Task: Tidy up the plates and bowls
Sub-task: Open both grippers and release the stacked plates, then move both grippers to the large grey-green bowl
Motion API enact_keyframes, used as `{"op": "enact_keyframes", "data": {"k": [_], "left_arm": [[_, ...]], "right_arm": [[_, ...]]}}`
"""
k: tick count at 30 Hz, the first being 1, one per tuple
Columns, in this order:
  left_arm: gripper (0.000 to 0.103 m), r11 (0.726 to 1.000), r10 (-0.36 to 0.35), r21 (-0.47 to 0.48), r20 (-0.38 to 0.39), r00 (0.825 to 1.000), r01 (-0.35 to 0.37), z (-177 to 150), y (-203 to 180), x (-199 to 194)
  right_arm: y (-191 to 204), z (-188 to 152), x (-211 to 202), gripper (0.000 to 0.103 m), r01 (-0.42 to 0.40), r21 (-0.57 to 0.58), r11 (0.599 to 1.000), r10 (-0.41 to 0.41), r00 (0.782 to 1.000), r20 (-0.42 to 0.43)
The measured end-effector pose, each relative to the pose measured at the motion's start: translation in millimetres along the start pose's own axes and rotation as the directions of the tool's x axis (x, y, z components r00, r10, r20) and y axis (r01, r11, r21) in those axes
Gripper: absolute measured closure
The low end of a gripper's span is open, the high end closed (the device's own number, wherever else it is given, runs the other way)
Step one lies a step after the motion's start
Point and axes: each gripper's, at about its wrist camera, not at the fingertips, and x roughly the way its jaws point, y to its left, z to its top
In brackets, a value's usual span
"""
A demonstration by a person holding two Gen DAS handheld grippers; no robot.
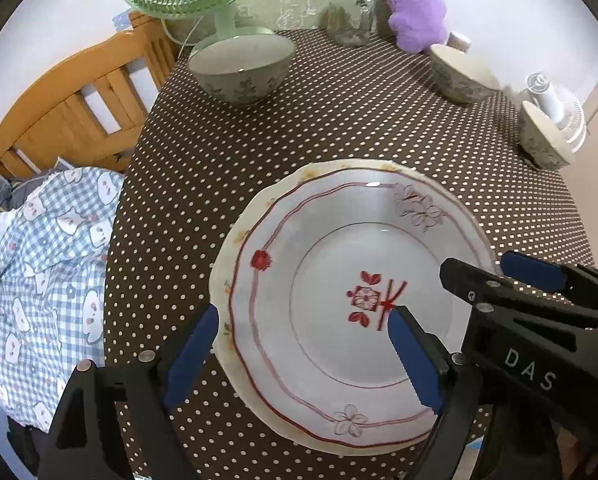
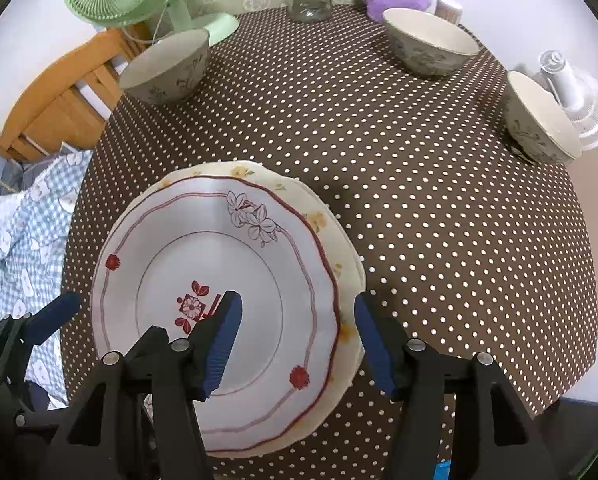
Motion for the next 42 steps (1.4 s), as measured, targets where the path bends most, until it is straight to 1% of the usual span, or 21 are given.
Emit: {"op": "enact_keyframes", "data": {"k": [4,8,11,14,18,23,27,33,36,40,42], "left_arm": [[0.014,0.999,-0.024,0.027,0.029,0.999,0.023,5,-14,-10],[0.014,0.997,-0.061,0.05,0.066,0.996,0.058,14,-36,-22],[0.014,0.996,-0.067,0.059,0.096,0.993,0.061,20,-54,-29],[0.014,0.997,-0.06,0.062,0.121,0.991,0.053,28,-71,-35],[0.014,0.998,-0.063,0.035,0.136,0.989,0.059,37,-92,-41],[0.014,1.0,-0.018,-0.003,0.15,0.989,0.018,50,-121,-45],[0.014,0.999,-0.008,-0.035,0.177,0.984,0.014,59,-141,-48],[0.015,0.999,0.027,-0.045,0.205,0.978,-0.018,79,-174,-42],[0.017,0.999,0.035,-0.04,0.216,0.976,-0.027,90,-193,-38],[0.024,0.998,0.045,-0.041,0.214,0.976,-0.038,107,-215,-28],[0.028,0.999,0.028,-0.041,0.208,0.978,-0.02,116,-226,-21]], "right_arm": [[-13,-3,-16,0.029,0.005,0.035,0.999,-0.006,0.999,0.041],[-37,2,-30,0.027,-0.003,0.066,0.998,-0.003,0.996,0.09],[-53,7,-39,0.027,-0.006,0.081,0.997,-0.003,0.994,0.106],[-72,14,-47,0.027,-0.015,0.067,0.998,0.006,0.992,0.128],[-96,23,-57,0.027,-0.036,0.045,0.998,0.03,0.989,0.144],[-127,35,-71,0.027,-0.025,-0.001,1.0,0.024,0.986,0.164],[-153,45,-78,0.027,-0.039,-0.016,0.999,0.042,0.984,0.172],[-188,61,-81,0.027,-0.041,-0.048,0.998,0.05,0.979,0.2],[-206,72,-78,0.027,-0.063,-0.059,0.996,0.073,0.979,0.191],[-230,87,-72,0.027,-0.061,-0.065,0.996,0.073,0.975,0.208],[-241,95,-69,0.027,-0.052,-0.068,0.996,0.066,0.974,0.217]]}}
